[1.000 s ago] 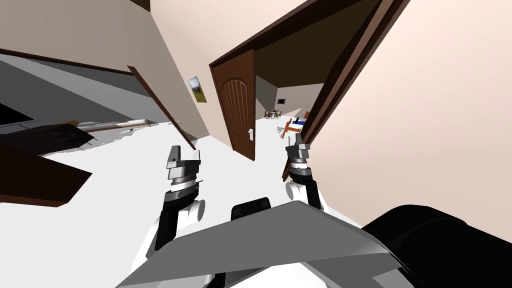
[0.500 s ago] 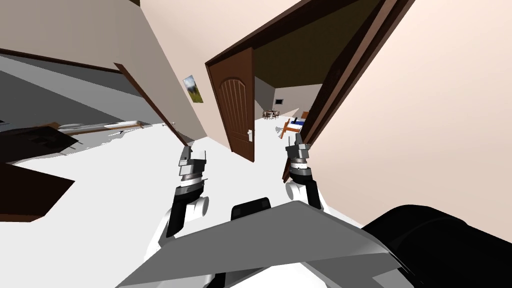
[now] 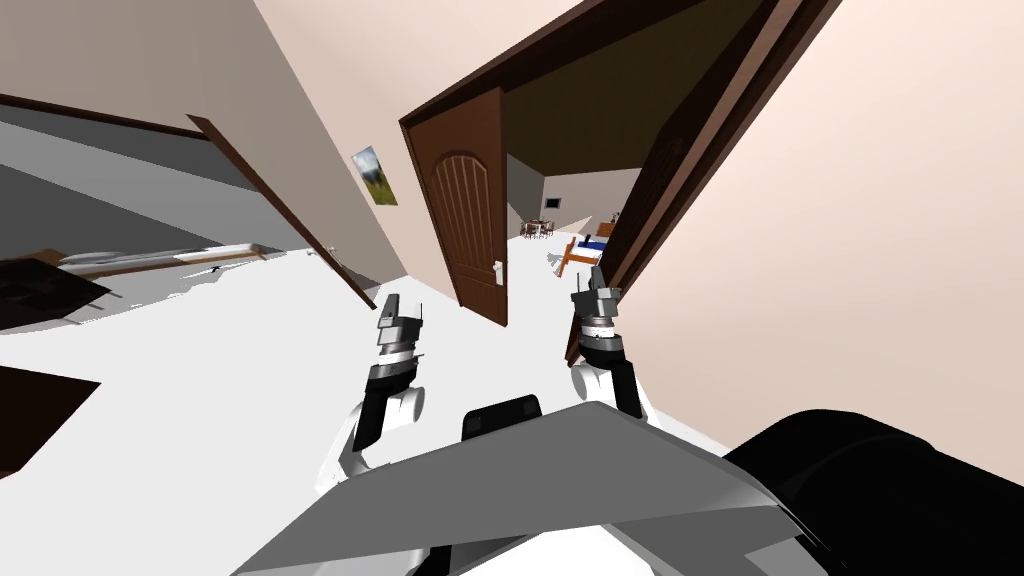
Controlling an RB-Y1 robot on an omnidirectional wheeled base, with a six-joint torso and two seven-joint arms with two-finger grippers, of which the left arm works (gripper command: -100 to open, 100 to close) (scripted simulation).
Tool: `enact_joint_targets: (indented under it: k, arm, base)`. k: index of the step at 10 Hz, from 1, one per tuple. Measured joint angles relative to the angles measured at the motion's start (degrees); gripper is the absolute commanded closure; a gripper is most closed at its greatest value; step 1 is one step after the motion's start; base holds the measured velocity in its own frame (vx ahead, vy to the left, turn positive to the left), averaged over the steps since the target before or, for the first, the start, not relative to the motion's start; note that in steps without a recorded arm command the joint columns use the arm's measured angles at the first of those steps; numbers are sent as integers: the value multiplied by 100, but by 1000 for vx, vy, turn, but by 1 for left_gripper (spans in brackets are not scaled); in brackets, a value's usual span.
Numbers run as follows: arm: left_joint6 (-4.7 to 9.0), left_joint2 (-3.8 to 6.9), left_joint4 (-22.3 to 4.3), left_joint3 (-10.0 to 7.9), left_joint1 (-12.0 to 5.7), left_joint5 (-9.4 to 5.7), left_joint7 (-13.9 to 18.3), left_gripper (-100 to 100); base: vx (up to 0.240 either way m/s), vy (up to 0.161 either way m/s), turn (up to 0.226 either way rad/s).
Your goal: Push the door open
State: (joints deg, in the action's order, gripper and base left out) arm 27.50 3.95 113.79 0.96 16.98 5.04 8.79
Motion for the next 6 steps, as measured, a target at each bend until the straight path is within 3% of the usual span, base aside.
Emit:
enact_joint_targets:
  k: [6]
  arm:
    - [-73, 52, -810, 137, -488, 3, -22, -100]
  base:
    - [93, 52, -79]
